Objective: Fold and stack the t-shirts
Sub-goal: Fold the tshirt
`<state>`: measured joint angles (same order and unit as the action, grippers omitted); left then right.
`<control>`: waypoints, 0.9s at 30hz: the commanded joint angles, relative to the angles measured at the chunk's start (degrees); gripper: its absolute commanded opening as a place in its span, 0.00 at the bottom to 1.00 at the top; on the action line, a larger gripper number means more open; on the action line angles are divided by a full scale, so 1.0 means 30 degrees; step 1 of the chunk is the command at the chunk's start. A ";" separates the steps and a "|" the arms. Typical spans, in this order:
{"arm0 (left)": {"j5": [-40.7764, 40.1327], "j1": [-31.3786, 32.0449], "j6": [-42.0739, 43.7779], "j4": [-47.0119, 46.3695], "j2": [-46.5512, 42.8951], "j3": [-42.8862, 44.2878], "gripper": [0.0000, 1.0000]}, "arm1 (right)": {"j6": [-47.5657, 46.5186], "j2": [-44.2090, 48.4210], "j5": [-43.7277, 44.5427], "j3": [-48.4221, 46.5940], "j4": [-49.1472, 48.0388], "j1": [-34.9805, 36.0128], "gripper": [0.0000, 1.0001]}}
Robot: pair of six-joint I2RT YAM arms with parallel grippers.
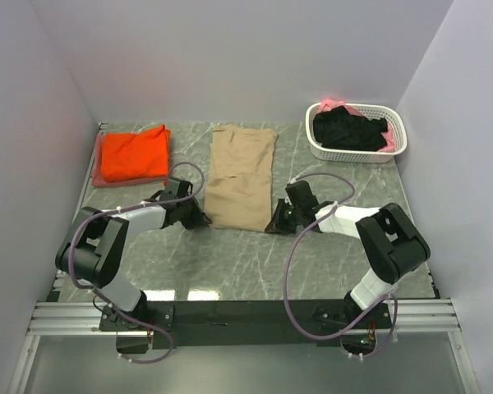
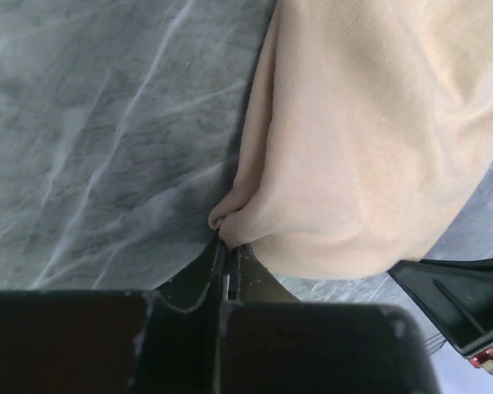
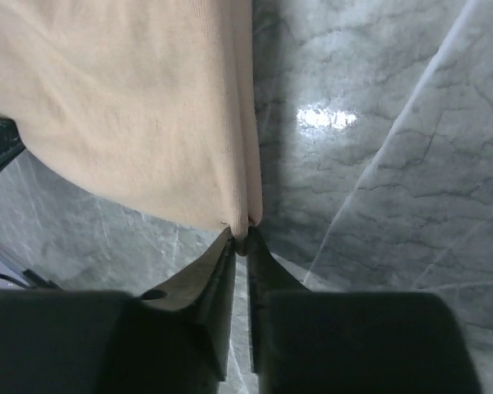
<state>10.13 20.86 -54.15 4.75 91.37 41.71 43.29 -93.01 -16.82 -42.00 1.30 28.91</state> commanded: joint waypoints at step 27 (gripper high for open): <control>-0.2969 0.5819 -0.5533 0.9896 -1.6861 -0.6552 0.01 | 0.2270 0.9437 0.3172 0.2606 0.7265 0.7414 0.00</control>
<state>2.11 37.89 -67.29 28.14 44.40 22.28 47.75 -68.14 -11.09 -32.60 17.91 49.98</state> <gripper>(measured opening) 0.024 0.010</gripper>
